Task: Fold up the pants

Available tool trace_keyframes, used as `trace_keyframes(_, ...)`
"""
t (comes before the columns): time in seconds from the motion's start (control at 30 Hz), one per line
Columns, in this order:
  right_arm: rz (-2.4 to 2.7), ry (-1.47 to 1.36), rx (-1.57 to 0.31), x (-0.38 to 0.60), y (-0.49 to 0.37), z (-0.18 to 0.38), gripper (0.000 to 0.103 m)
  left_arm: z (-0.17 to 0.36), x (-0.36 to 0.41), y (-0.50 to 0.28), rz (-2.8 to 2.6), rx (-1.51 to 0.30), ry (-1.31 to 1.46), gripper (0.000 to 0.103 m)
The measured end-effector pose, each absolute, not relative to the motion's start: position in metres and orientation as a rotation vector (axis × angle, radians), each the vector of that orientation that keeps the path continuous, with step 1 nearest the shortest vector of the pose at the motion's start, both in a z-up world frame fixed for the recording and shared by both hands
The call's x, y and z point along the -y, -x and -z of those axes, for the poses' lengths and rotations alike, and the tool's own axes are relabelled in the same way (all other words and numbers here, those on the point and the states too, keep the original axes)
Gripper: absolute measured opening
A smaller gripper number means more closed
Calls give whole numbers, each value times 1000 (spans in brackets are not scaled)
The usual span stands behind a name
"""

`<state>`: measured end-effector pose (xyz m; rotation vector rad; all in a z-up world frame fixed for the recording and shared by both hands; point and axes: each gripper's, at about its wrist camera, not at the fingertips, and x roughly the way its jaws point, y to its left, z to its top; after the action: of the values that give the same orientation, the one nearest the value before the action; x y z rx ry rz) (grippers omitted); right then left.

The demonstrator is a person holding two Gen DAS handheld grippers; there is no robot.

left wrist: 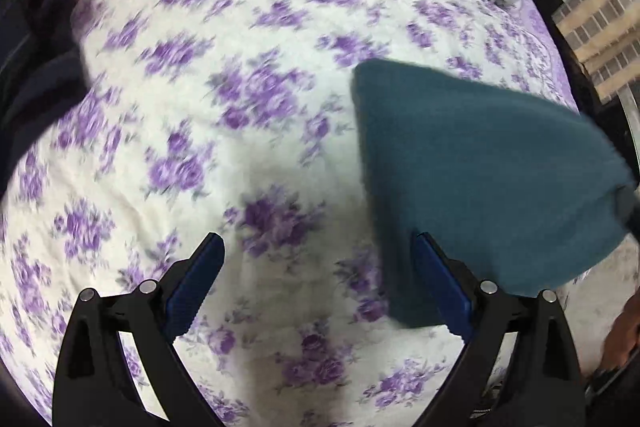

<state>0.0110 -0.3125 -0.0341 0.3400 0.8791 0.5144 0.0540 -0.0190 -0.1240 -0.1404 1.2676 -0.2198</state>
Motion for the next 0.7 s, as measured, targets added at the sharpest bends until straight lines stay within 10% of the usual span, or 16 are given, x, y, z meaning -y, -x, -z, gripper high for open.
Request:
trace_keyframes(0.27, -149, -314, -1147, 388, -14, 134, 23, 138, 68, -64, 299, -1328, 48, 93)
trace_keyframes(0.4, -175, -353, -1039, 391, -6, 115, 41, 143, 88, -62, 327, -1335, -28, 93)
trace_keyframes(0.7, -191, -404, -1030, 389, -60, 120, 41, 149, 104, -66, 323, -1345, -72, 93)
